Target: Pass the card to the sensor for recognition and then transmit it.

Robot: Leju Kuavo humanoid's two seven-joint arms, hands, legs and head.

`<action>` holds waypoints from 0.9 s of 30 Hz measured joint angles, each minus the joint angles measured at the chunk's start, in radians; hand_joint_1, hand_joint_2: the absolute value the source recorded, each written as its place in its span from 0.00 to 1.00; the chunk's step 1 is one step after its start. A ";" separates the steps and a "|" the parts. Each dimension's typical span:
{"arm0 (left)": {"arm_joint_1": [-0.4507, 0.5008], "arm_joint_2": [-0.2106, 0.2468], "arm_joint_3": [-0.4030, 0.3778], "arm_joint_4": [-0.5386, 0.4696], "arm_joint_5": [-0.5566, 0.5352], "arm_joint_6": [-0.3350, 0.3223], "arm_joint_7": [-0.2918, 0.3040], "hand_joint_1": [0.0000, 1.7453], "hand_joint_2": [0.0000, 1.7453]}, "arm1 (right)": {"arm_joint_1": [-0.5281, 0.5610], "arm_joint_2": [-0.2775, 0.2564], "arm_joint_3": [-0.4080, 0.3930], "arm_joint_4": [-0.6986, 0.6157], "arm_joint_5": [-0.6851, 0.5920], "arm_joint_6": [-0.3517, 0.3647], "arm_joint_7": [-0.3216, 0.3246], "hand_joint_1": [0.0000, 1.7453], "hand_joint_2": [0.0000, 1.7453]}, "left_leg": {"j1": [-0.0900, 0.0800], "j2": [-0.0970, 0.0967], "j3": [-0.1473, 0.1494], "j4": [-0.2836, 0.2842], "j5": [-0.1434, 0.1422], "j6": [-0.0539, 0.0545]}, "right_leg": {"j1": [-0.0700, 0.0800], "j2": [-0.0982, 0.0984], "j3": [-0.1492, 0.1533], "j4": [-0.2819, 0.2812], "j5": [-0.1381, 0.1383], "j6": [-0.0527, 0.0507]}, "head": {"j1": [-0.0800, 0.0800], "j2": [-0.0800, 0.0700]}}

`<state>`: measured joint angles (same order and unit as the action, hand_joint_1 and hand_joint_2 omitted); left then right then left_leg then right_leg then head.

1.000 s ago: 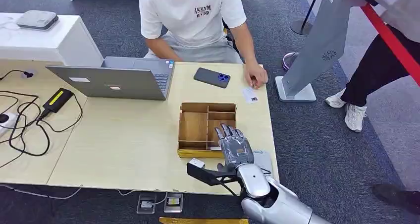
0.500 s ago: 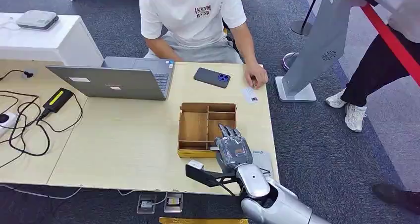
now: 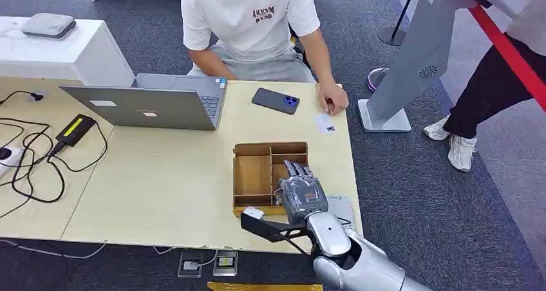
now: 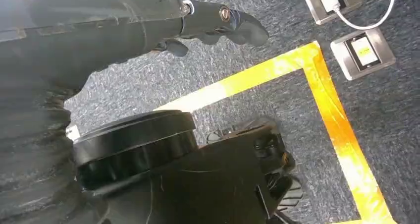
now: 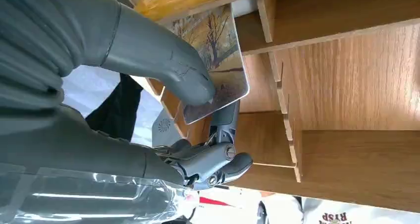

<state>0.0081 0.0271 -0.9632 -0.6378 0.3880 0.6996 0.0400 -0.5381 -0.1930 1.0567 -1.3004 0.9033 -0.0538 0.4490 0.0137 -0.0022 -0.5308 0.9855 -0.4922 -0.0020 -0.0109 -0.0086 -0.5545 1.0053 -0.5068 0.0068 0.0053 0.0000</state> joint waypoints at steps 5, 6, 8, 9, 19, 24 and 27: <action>0.004 -0.004 0.017 0.000 -0.029 0.000 0.000 0.00 0.00 | 0.000 0.000 0.002 0.000 0.001 -0.031 0.004 1.00 1.00 | 0.000 0.000 0.000 0.000 0.000 0.000 | 0.000 0.000 0.000 0.000 0.000 0.000 | 0.000 0.000; 0.005 -0.005 0.020 0.000 -0.034 0.000 0.000 0.00 0.00 | 0.000 0.000 0.002 0.000 0.005 -0.041 0.004 1.00 1.00 | 0.000 0.000 0.000 0.000 0.000 0.000 | 0.000 0.000 0.000 0.000 0.000 0.000 | 0.000 0.000; 0.005 -0.008 0.026 0.000 -0.042 0.000 0.000 0.00 0.00 | 0.000 0.000 0.002 0.000 0.015 -0.064 0.006 1.00 1.00 | 0.000 0.000 0.000 0.000 0.000 0.000 | 0.000 0.000 0.000 0.000 0.000 0.000 | 0.000 0.000; 0.005 -0.008 0.027 0.000 -0.044 0.000 0.000 0.00 0.00 | 0.000 0.000 0.002 0.000 0.018 -0.072 0.007 1.00 1.00 | 0.000 0.000 0.000 0.000 0.000 0.000 | 0.000 0.000 0.000 0.000 0.000 0.000 | 0.000 0.000; 0.006 -0.013 0.036 0.000 -0.047 0.000 0.000 0.00 0.00 | 0.000 0.000 0.002 0.000 0.024 -0.082 0.008 1.00 1.00 | 0.000 0.000 0.000 0.000 0.000 0.000 | 0.000 0.000 0.000 0.000 0.000 0.000 | 0.000 0.000; 0.008 -0.013 0.045 0.000 -0.047 0.000 0.000 0.00 0.00 | 0.000 0.000 0.002 0.000 0.024 -0.083 0.008 1.00 1.00 | 0.000 0.000 0.000 0.000 0.000 0.000 | 0.000 0.000 0.000 0.000 0.000 0.000 | 0.000 0.000; 0.009 -0.013 0.046 0.000 -0.048 0.000 0.000 0.00 0.00 | 0.000 0.000 0.002 -0.001 0.036 -0.111 0.010 1.00 1.00 | 0.000 0.000 0.000 0.000 0.000 0.000 | 0.000 0.000 0.000 0.000 0.000 0.000 | 0.000 0.000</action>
<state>0.0168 0.0141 -0.9171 -0.6378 0.3399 0.6996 0.0401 -0.5385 -0.1930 1.0582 -1.3012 0.9396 -0.1652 0.4585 0.0137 -0.0022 -0.5307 0.9855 -0.4922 -0.0020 -0.0110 -0.0087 -0.5545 1.0053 -0.5068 0.0069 0.0053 0.0000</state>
